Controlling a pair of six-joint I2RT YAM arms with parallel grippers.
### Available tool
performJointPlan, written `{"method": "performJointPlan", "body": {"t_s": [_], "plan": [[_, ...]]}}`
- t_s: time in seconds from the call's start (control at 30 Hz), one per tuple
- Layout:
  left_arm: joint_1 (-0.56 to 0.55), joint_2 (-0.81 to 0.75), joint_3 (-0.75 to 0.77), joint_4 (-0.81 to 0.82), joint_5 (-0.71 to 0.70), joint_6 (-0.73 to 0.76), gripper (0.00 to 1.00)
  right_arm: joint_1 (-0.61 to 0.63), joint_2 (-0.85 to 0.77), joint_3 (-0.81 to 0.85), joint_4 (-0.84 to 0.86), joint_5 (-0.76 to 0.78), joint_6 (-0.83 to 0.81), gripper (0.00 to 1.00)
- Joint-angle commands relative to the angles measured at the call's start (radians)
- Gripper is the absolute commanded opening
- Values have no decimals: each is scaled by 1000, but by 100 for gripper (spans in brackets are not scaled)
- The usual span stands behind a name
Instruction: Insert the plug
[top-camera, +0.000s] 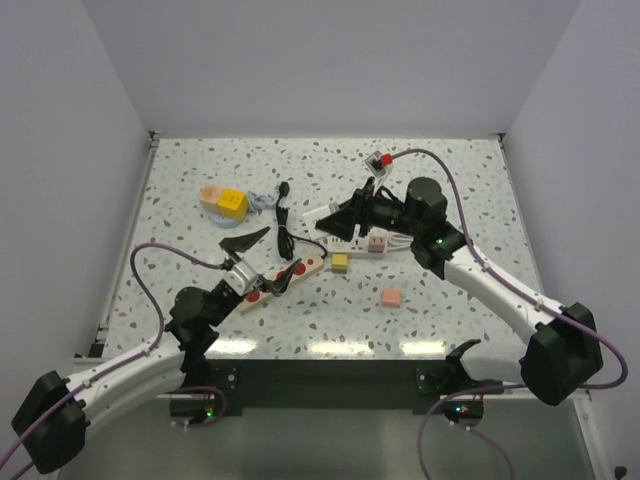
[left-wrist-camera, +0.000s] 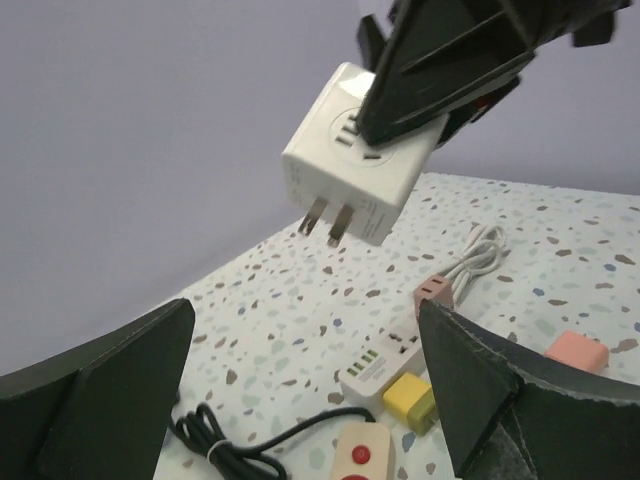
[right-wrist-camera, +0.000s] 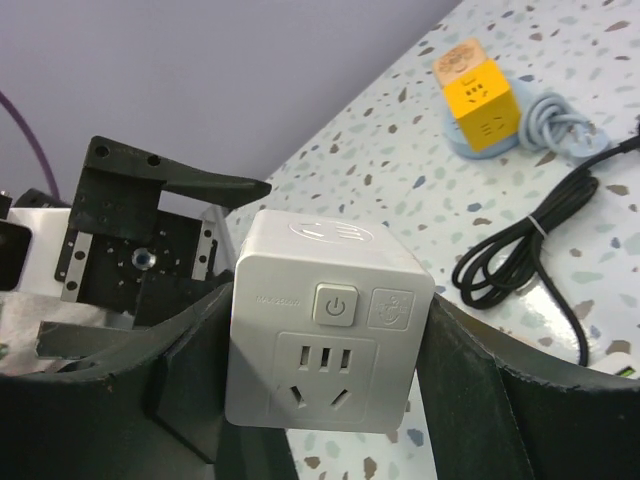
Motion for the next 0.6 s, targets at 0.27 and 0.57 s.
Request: {"method": "performJointPlan", "body": {"t_s": [0.27,0.57], "plan": [[5,-112,19,-462,-823,-389,100,162,82,90,-223,446,-288,0],[14,-56,46,-611,-885,-536,100,287,251,155,-261,637,-343,0]]}}
